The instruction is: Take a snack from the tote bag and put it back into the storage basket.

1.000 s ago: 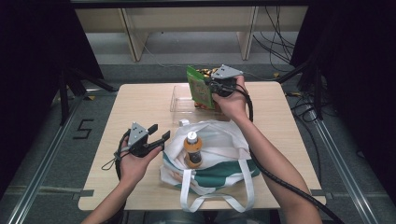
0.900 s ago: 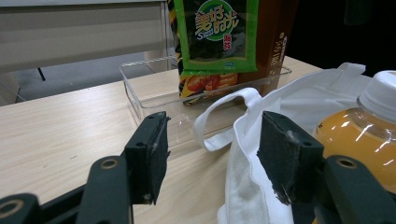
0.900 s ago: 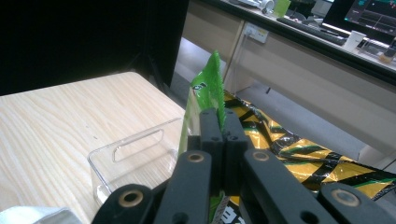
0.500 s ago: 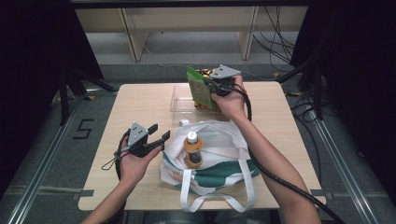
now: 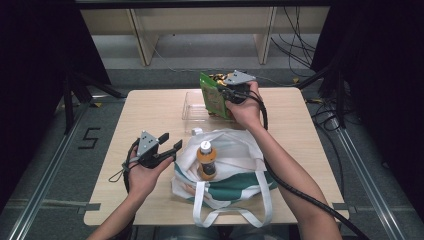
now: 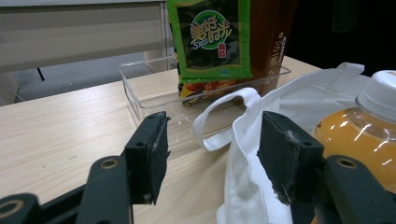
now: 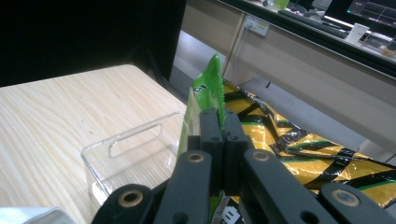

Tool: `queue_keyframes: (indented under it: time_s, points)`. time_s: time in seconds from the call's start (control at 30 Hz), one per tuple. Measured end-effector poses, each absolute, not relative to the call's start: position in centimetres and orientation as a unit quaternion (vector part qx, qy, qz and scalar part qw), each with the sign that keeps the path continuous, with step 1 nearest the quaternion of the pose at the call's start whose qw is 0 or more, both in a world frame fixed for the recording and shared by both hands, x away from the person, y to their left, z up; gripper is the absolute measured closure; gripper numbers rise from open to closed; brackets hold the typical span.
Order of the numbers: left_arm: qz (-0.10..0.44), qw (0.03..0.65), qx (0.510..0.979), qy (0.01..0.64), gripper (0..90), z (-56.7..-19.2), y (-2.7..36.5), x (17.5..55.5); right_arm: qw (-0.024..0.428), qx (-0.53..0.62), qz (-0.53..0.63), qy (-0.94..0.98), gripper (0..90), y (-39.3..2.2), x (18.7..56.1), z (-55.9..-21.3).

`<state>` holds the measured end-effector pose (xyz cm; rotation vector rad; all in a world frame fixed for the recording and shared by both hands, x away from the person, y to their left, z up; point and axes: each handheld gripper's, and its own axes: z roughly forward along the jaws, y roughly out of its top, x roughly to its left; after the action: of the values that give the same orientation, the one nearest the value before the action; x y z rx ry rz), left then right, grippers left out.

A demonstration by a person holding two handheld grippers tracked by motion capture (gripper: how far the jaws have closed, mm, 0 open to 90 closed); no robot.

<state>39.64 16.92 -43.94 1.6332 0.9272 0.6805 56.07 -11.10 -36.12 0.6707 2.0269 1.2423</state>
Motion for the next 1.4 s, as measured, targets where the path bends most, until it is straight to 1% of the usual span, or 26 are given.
queue_keyframes:
  time_s: [0.37,0.77,0.87,0.93,1.0,1.2,1.23,1.27,1.3,1.33,1.4]
  points:
    - [0.285,0.542,0.687,0.392,42.1,-44.0,17.0,39.7,0.319,0.274,0.468,0.777,90.0,-11.2,56.2,-36.9]
    - [0.287,0.540,0.689,0.389,42.1,-43.9,17.0,39.7,0.321,0.275,0.463,0.779,90.0,-11.5,56.5,-37.3]
    - [0.287,0.540,0.690,0.388,42.0,-44.0,17.1,39.7,0.323,0.270,0.456,0.784,90.0,-11.4,56.4,-37.2]
    - [0.284,0.542,0.689,0.389,42.0,-44.0,17.0,39.7,0.317,0.273,0.451,0.788,90.0,-11.6,56.3,-37.3]
    - [0.285,0.541,0.689,0.389,42.0,-44.0,17.0,39.7,0.322,0.279,0.451,0.785,90.0,-11.8,56.2,-37.6]
    - [0.285,0.540,0.690,0.388,42.0,-44.0,16.9,39.7,0.311,0.285,0.431,0.798,90.0,-12.3,55.7,-38.0]
    - [0.285,0.537,0.691,0.390,42.0,-44.0,16.9,39.7,0.316,0.284,0.425,0.799,90.0,-12.5,55.6,-38.0]
    - [0.285,0.537,0.691,0.390,42.0,-44.0,16.9,39.7,0.308,0.288,0.421,0.803,90.0,-12.5,55.4,-38.1]
    - [0.285,0.537,0.691,0.390,42.0,-44.0,16.9,39.7,0.313,0.285,0.416,0.804,90.0,-12.7,55.3,-38.1]
    - [0.285,0.537,0.692,0.390,42.0,-44.0,16.9,39.7,0.307,0.287,0.414,0.807,90.0,-12.8,55.2,-38.1]
    - [0.284,0.537,0.691,0.392,42.0,-44.0,16.9,39.7,0.314,0.287,0.412,0.806,90.0,-12.9,55.1,-38.3]
